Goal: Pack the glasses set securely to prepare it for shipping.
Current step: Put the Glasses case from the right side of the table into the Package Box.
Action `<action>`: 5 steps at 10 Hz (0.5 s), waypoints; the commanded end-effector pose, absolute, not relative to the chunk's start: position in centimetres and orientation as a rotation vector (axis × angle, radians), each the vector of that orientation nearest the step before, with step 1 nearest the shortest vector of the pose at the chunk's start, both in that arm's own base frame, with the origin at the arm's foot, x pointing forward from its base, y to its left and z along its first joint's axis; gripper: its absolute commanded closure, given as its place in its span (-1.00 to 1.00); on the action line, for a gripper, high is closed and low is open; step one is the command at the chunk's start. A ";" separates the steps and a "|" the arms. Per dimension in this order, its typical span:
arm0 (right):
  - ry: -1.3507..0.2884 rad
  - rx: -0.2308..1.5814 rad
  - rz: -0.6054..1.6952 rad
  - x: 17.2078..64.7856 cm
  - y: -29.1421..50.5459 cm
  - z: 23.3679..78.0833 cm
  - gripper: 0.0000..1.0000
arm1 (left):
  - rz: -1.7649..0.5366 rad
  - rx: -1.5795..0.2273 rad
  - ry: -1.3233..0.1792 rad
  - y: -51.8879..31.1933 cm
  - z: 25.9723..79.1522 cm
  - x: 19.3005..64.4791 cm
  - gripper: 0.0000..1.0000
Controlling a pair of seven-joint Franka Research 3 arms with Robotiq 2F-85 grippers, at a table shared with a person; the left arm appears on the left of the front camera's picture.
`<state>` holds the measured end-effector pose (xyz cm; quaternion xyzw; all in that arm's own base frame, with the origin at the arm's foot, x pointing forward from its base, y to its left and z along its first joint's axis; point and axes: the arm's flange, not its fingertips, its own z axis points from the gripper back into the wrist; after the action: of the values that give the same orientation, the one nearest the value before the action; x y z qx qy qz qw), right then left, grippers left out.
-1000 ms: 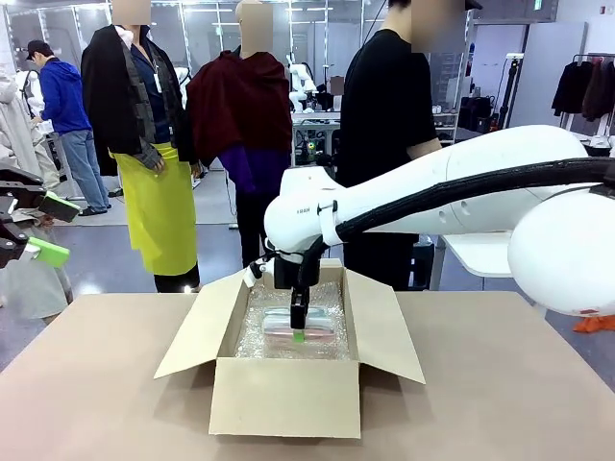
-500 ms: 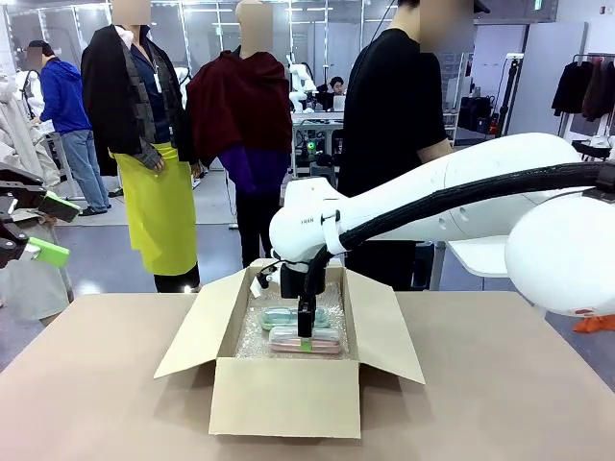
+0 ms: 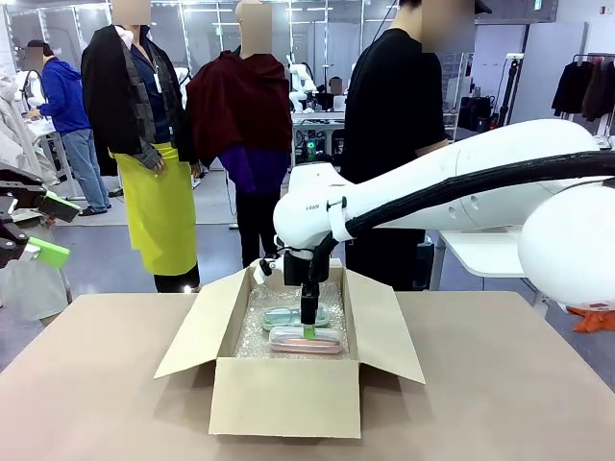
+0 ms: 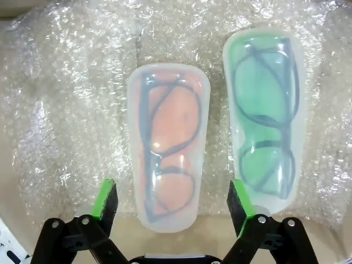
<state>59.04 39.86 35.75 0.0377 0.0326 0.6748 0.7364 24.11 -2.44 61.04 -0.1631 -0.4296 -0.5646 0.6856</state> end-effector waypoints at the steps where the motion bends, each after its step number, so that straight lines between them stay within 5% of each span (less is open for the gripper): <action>1: 0.130 0.051 1.513 57.7 38.9 35.9 -1.00 | -1.281 -0.375 -0.981 -2.4 61.2 24.2 -1.00; 5: 0.072 0.083 1.482 59.0 39.9 35.8 -1.00 | -1.281 -0.375 -0.981 -2.4 61.2 24.2 -1.00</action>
<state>59.17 39.79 35.76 0.0370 0.0385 0.6750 0.7359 24.11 -2.44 61.04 -0.1631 -0.4296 -0.5646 0.6856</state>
